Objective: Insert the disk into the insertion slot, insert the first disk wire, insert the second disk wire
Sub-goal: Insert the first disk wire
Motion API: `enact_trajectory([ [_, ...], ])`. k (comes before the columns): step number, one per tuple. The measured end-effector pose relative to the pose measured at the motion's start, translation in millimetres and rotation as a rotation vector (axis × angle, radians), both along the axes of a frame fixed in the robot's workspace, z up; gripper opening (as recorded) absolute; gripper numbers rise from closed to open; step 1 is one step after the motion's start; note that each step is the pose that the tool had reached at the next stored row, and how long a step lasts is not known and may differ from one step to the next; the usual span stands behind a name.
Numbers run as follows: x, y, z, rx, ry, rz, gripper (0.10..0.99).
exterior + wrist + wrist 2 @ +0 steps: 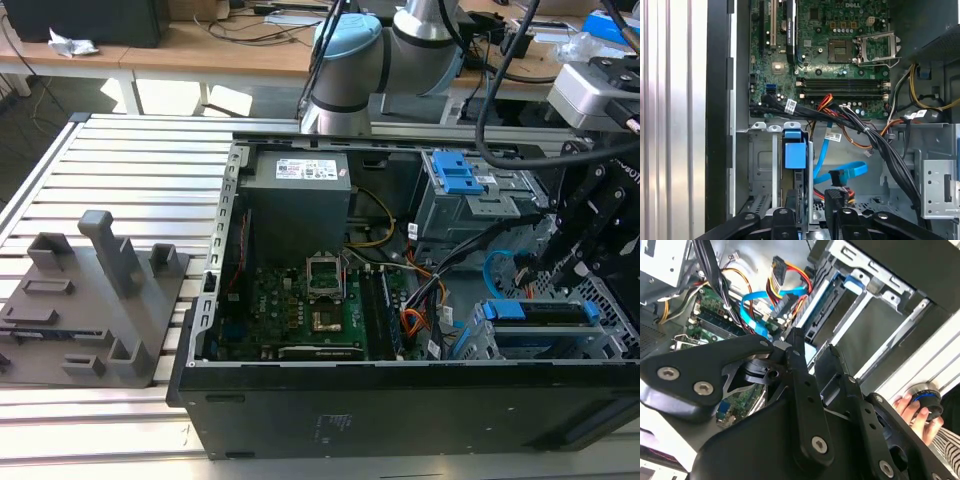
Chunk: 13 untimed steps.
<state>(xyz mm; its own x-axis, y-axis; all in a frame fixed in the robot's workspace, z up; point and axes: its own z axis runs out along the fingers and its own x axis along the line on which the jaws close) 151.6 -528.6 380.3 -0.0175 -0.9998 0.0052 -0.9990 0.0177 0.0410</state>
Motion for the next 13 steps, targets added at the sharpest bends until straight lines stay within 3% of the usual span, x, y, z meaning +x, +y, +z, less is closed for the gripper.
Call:
enact_trajectory([
  [5,7.2,8.8,-0.2,-0.001,0.0,0.0,0.361],
  [13,10.4,10.1,-4.4,-0.001,0.0002,0.0,0.361],
])
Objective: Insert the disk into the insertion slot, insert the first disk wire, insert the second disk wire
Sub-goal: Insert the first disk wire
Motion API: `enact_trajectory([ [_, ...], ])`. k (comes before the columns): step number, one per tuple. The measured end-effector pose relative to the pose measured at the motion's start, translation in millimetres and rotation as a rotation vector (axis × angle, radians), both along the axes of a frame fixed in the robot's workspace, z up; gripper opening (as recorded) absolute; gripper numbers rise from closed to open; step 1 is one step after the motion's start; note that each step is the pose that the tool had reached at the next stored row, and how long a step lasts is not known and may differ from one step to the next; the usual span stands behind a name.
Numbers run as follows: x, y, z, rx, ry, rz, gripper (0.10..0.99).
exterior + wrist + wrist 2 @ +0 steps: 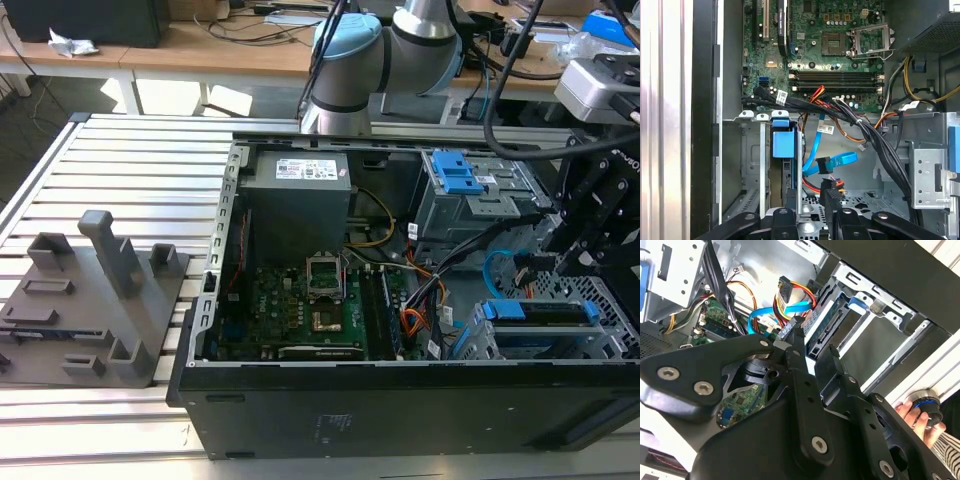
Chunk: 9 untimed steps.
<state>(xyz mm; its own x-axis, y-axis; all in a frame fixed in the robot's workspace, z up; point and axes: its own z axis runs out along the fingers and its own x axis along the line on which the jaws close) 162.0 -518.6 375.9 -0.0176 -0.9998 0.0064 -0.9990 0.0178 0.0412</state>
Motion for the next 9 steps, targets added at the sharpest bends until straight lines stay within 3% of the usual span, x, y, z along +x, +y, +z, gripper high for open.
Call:
enact_trajectory([
  [5,1.1,0.0,-10.9,0.0,0.0,0.0,0.361],
  [9,1.2,0.0,-14.8,0.0,0.0,0.0,0.361],
])
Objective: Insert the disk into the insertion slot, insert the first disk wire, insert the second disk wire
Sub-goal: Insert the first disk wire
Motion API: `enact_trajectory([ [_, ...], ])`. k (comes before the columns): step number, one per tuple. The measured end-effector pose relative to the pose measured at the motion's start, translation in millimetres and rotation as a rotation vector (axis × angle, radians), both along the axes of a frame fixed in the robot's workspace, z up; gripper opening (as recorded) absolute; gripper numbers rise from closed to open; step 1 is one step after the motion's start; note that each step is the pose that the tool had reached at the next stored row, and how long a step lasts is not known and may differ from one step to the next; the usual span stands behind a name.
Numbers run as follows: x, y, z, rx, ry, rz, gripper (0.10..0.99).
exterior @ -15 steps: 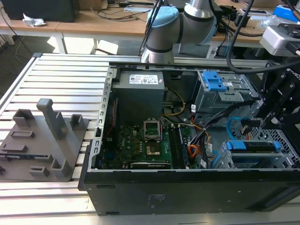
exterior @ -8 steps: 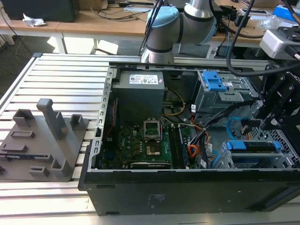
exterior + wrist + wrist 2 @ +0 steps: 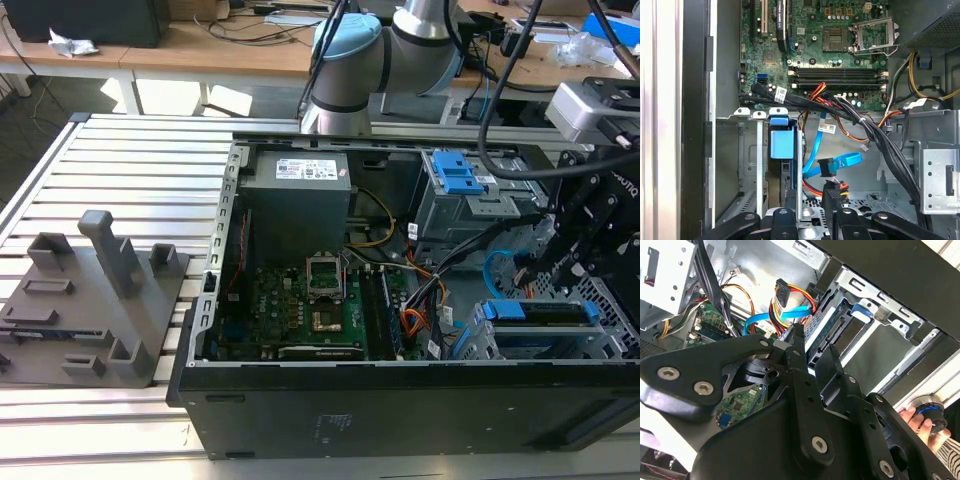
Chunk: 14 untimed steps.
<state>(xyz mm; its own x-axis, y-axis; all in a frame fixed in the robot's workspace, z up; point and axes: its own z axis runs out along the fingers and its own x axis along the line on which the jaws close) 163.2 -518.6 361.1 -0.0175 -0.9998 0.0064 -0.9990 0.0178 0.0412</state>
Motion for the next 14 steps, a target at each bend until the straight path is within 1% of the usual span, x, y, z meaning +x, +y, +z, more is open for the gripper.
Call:
enact_trajectory([
  [2,0.0,0.2,0.2,0.0,0.0,0.0,0.361],
  [5,-0.1,1.6,5.3,0.0,-0.0002,0.0,0.361],
  [6,-0.3,3.9,6.7,0.0,-0.0002,0.0,0.361],
  [8,-1.1,9.2,6.9,0.0,-0.0003,0.0,0.361],
  [9,-1.6,11.1,6.5,0.0,-0.0003,0.0,0.361],
  [10,-1.7,12.6,4.1,0.0,-0.0003,-0.009,0.361],
  [12,-1.7,12.6,0.3,0.0,-0.0003,-0.05,0.361],
  [14,-3.6,12.7,-1.0,0.0,-0.0003,-0.061,0.361],
])
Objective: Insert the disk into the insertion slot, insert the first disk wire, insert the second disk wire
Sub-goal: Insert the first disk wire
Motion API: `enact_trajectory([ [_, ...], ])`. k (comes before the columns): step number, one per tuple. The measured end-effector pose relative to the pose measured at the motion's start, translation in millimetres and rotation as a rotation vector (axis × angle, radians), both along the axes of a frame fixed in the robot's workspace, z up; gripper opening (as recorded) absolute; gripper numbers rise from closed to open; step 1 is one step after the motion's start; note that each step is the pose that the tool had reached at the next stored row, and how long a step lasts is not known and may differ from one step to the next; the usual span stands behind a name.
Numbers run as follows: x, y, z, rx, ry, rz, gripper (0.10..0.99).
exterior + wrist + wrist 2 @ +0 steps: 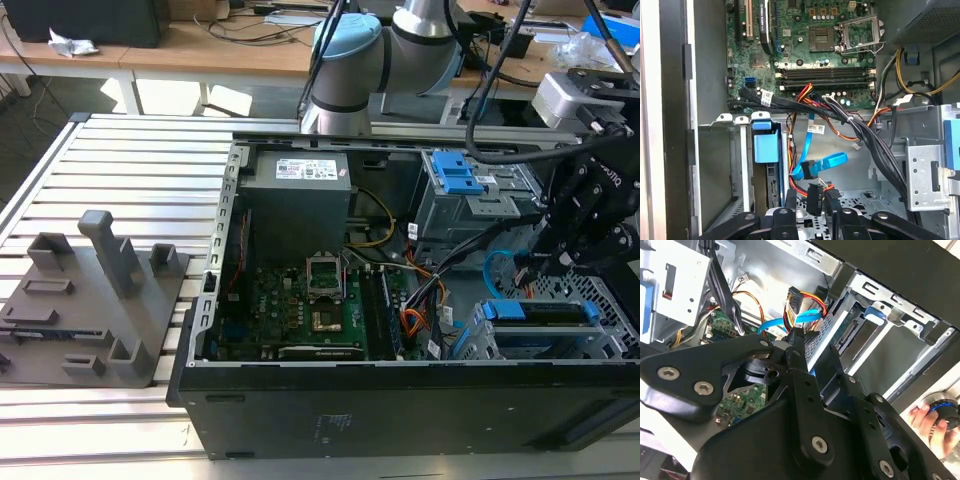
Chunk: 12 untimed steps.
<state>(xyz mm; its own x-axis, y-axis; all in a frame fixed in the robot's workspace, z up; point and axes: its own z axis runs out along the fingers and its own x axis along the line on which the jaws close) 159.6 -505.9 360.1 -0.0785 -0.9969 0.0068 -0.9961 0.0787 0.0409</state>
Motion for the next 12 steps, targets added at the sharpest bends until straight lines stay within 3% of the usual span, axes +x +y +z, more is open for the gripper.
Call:
enact_trajectory([
  [5,-2.5,0.0,-7.0,-0.006,-0.0001,0.0,0.361],
  [12,-2.0,0.0,-7.4,-0.008,0.0,0.0,0.345],
])
